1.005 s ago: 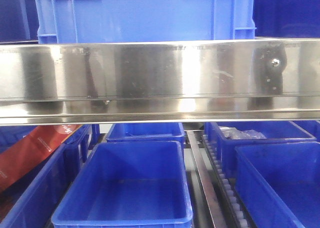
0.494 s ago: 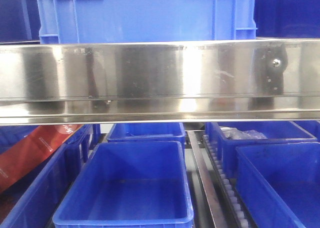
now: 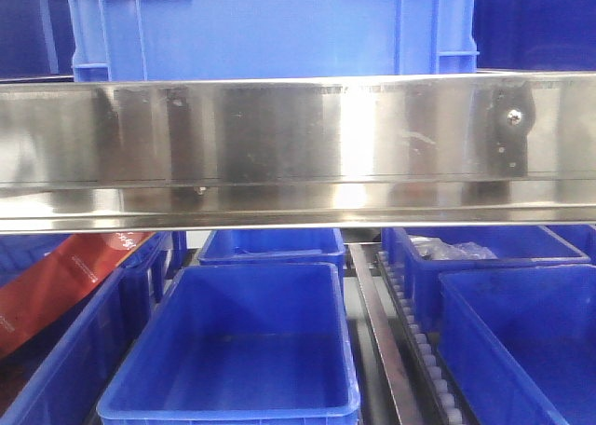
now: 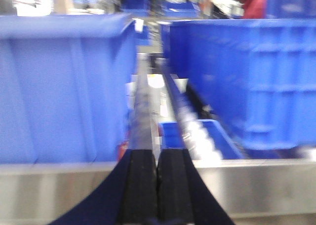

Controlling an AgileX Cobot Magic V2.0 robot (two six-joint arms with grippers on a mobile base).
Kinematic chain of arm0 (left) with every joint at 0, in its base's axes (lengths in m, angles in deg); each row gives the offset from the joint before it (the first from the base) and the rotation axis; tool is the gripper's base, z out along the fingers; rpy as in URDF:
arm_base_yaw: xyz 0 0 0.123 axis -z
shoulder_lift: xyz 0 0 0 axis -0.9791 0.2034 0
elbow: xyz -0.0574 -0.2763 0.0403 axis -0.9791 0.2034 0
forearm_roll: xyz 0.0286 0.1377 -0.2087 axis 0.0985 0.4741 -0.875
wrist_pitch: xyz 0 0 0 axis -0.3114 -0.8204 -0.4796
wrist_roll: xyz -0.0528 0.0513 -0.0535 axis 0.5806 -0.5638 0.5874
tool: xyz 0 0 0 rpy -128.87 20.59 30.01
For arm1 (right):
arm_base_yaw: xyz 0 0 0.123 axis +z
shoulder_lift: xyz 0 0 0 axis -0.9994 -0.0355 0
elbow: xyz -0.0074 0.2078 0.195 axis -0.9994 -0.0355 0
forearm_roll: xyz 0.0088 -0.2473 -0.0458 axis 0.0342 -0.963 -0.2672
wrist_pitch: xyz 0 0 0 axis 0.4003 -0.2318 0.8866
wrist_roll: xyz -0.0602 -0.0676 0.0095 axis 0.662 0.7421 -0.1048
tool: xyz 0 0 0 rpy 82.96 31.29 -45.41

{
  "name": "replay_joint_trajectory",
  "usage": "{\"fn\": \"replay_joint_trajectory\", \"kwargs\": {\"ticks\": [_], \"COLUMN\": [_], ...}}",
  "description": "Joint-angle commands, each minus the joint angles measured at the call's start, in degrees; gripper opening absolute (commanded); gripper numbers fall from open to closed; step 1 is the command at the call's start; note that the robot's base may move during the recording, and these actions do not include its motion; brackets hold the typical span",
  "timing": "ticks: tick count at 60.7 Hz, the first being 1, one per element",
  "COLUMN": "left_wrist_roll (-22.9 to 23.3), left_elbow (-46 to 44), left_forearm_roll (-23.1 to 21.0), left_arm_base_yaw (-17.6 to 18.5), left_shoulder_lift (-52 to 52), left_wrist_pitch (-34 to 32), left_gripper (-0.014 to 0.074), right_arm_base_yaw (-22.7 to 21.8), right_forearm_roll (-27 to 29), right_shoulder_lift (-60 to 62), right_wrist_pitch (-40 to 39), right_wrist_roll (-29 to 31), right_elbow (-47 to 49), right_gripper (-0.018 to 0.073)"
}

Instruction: Place cylindrical capacitor in blue bin on shelf

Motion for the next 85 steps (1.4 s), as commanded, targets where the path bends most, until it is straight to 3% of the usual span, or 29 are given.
{"fn": "replay_joint_trajectory", "kwargs": {"ticks": [1,12,20,23,85], "left_wrist_roll": [-0.45,-0.45,-0.45,-0.45,-0.45], "left_elbow": [4.42,12.96,17.56,17.56,17.56], "left_forearm_roll": [-0.51,-0.51,-0.82,-0.82,-0.82], "left_arm_base_yaw": [-1.50,-2.70,-2.70,-2.70,-2.70], "left_shoulder_lift": [-3.69,-8.54,-8.54,-8.54,-8.54], "left_wrist_pitch": [-3.67,-7.58,-15.73,-13.17,-15.52], "left_gripper": [-0.0111,-0.0111,-0.0111,-0.0111,-0.0111], "right_arm_base_yaw": [-0.19,-0.19,-0.19,-0.19,-0.19], "right_forearm_roll": [-0.46,-0.46,-0.46,-0.46,1.29], "right_shoulder_lift": [0.40,0.40,0.40,0.40,0.40], "right_wrist_pitch": [-1.49,-1.49,-1.49,-1.64,-2.89], "right_wrist_roll": [0.24,0.24,0.24,0.24,0.24], "right_elbow": [-0.17,-0.17,-0.17,-0.17,-0.17], "right_gripper": [-0.0162,-0.0162,-0.0162,-0.0162,-0.0162]}}
